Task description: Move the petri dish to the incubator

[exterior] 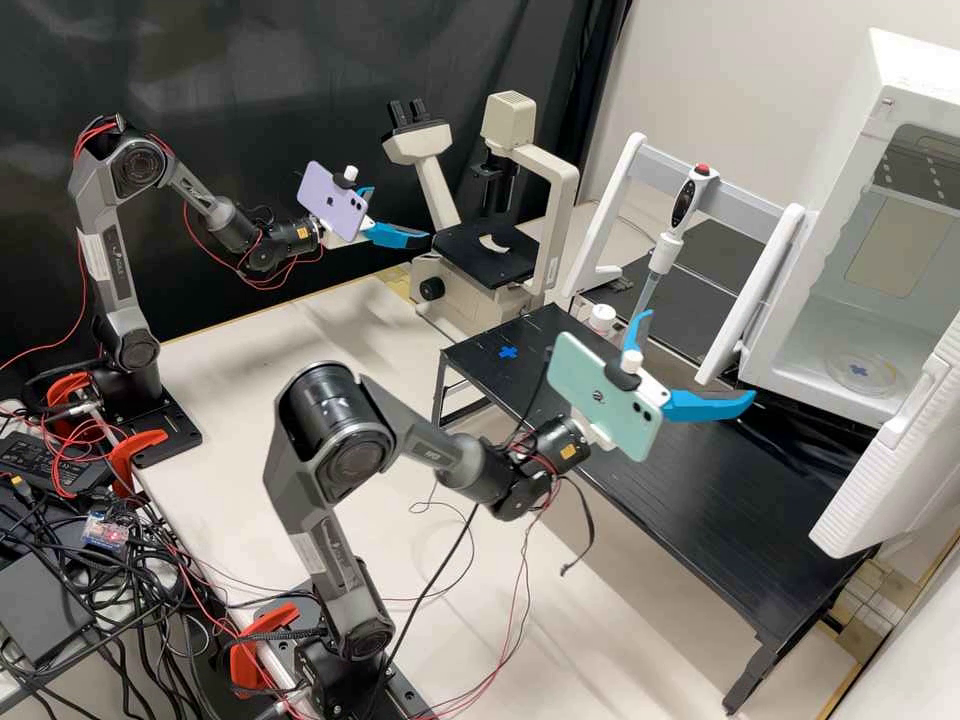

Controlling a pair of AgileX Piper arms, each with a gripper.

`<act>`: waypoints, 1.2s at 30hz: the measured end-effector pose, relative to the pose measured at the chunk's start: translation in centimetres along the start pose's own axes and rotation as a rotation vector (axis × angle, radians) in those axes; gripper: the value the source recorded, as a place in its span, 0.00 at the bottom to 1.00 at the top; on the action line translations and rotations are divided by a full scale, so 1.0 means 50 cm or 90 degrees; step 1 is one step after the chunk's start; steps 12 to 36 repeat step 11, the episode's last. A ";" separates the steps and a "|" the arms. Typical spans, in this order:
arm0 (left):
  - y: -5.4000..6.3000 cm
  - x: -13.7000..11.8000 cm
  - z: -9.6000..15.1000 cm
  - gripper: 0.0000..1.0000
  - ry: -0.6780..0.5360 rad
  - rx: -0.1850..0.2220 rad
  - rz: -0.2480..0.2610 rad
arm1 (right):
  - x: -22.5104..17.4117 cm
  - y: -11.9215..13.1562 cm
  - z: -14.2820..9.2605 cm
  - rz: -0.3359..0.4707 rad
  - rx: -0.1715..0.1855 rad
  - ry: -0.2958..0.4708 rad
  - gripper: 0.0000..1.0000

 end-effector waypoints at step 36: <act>0.000 0.000 0.000 1.00 0.000 0.000 0.000 | -0.111 -0.024 -0.049 -0.026 0.051 0.047 1.00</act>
